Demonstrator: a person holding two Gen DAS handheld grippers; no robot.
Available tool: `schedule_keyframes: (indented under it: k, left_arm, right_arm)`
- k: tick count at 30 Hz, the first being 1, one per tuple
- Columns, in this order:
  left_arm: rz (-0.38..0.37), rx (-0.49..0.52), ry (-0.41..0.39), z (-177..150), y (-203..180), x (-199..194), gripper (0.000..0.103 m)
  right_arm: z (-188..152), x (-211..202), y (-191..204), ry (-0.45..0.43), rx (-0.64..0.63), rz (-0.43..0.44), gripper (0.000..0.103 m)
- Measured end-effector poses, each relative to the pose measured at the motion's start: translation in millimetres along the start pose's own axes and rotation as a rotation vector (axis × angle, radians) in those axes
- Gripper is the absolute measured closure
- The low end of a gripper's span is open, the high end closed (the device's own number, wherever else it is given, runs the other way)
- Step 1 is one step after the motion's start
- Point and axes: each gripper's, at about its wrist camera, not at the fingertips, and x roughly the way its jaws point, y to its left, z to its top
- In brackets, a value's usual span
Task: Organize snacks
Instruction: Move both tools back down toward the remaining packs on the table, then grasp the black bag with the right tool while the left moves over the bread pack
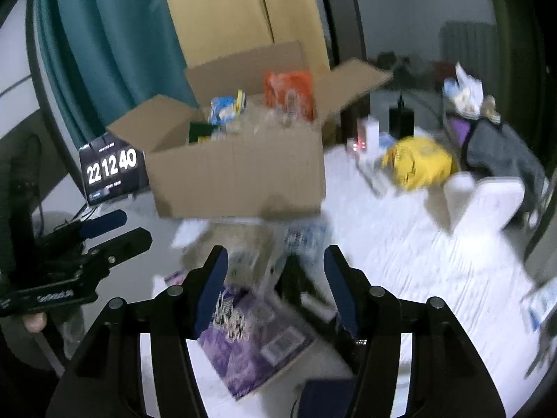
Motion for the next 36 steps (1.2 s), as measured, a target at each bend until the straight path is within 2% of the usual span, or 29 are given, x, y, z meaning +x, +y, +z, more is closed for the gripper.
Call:
schedule_keyframes:
  k: [9,14,19,22,28,32,33,36]
  left_arm:
    - [0.013,-0.02,0.098,-36,14,25,0.018]
    - [-0.008,-0.022,0.114,-42,16,31,0.018]
    - [-0.027,-0.02,0.104,-34,14,37,0.017]
    - [-0.049,-0.018,0.133,-25,9,50,0.008]
    - [-0.037,-0.014,0.189,-12,-6,81,0.006]
    - [-0.027,0.028,0.195,-4,-21,91,0.006]
    - [-0.022,0.041,0.191,-1,-25,92,0.006]
    - [-0.02,0.053,0.178,10,-34,94,0.006]
  right_arm:
    - [-44,22,5,0.097,0.061,0.029,0.042]
    - [-48,29,-2,0.104,0.06,-0.028,0.042]
    - [-46,34,-17,0.098,0.045,-0.113,0.042]
    - [-45,43,-26,0.119,0.036,-0.136,0.042]
    - [-43,65,-28,0.188,-0.058,-0.123,0.039]
    - [-43,74,-32,0.206,-0.069,-0.1,0.039]
    - [-44,76,-35,0.212,-0.07,-0.084,0.04]
    - [-44,79,-43,0.216,-0.05,-0.038,0.056]
